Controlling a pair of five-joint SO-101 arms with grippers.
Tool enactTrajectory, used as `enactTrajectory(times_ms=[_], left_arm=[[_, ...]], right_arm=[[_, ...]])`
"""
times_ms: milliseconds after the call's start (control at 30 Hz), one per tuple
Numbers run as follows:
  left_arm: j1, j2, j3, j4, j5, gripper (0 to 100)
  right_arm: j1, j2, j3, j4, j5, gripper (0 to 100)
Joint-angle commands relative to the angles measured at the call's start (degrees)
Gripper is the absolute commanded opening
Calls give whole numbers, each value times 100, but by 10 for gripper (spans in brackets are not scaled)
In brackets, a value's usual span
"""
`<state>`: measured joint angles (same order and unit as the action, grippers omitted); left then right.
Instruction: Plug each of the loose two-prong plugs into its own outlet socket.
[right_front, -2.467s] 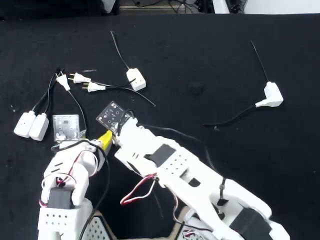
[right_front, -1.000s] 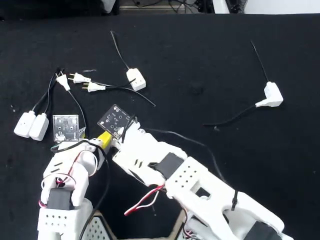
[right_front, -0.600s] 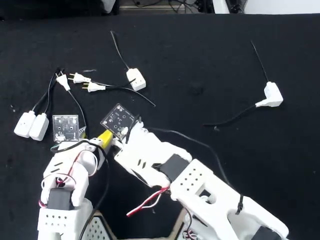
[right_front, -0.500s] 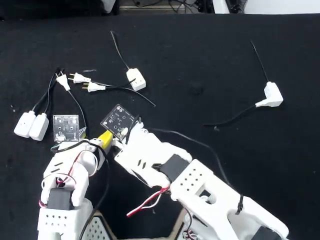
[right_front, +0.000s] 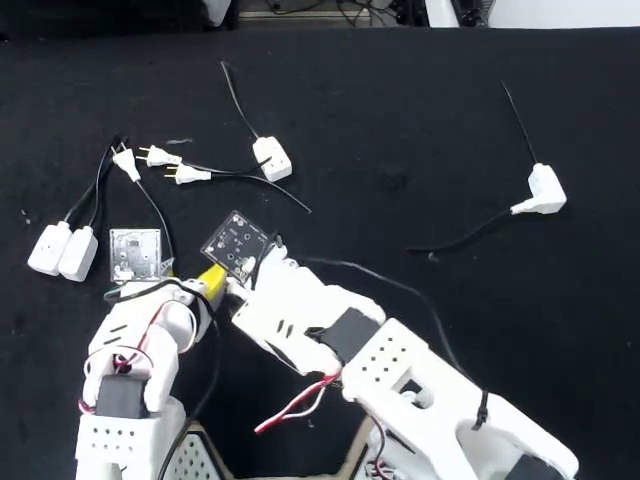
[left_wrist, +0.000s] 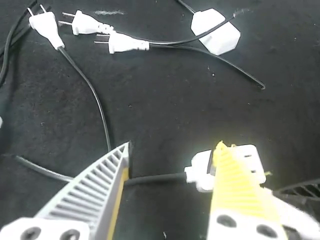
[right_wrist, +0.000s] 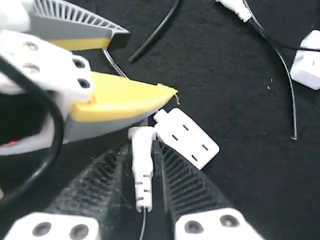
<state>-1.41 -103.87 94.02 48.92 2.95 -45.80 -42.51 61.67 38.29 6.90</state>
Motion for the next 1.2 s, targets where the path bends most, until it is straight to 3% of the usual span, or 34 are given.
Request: enactTrajectory(times_ms=[0, 200, 433, 667, 1167], left_arm=[[-391, -18, -92, -44, -9, 267], [-646, -18, -84, -35, 220, 267], [-611, -18, -40, -70, 211, 267], [-382, -18, -31, -220, 229, 267], [-48, -18, 127, -237, 176, 267]], right_arm=[[492, -242, -549, 229, 35, 10], [949, -119, -1024, 818, 18, 10], [905, 1358, -2088, 1574, -132, 10], [-79, 1666, -1991, 1152, -193, 10], [-97, 1244, -1771, 844, -229, 10]])
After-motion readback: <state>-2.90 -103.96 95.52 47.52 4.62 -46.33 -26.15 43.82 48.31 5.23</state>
